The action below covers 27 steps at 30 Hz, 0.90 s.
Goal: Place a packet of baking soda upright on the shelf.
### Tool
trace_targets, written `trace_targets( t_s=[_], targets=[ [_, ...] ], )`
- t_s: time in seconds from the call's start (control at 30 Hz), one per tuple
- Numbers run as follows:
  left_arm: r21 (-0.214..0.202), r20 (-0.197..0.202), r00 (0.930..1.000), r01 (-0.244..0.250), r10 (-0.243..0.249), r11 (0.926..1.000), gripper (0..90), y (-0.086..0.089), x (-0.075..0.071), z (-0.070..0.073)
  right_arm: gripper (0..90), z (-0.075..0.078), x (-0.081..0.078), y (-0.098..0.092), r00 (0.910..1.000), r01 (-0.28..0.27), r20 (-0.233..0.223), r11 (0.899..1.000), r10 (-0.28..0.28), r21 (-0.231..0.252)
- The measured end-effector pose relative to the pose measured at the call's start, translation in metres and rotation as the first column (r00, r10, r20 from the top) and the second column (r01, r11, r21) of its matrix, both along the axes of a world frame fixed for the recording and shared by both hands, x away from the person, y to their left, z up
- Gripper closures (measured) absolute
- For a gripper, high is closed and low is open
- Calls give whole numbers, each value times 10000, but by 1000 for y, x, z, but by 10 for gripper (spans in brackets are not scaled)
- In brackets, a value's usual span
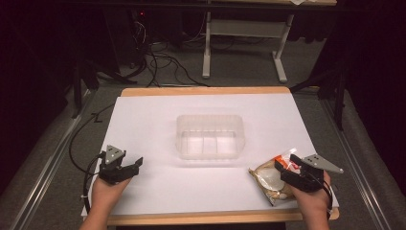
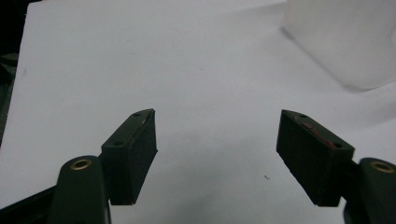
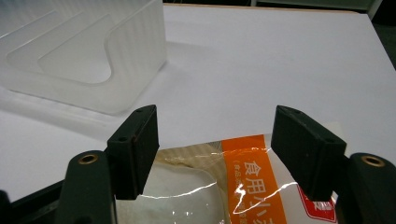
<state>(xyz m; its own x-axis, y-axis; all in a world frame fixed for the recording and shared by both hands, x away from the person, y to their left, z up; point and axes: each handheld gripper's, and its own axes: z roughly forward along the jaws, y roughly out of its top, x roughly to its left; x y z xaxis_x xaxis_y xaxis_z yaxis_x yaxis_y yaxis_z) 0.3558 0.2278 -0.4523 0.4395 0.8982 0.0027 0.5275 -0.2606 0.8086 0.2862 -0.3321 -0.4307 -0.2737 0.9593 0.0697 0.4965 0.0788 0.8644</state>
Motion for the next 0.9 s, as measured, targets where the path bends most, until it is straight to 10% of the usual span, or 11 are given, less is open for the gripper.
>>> trace_targets(
  t_s=[0.9],
  targets=[
    [117,63,9991,430,-431,9990,285,-19,10,1,333,-7,-15,-40,9899,1313,-535,9913,-1309,29]
  ],
)
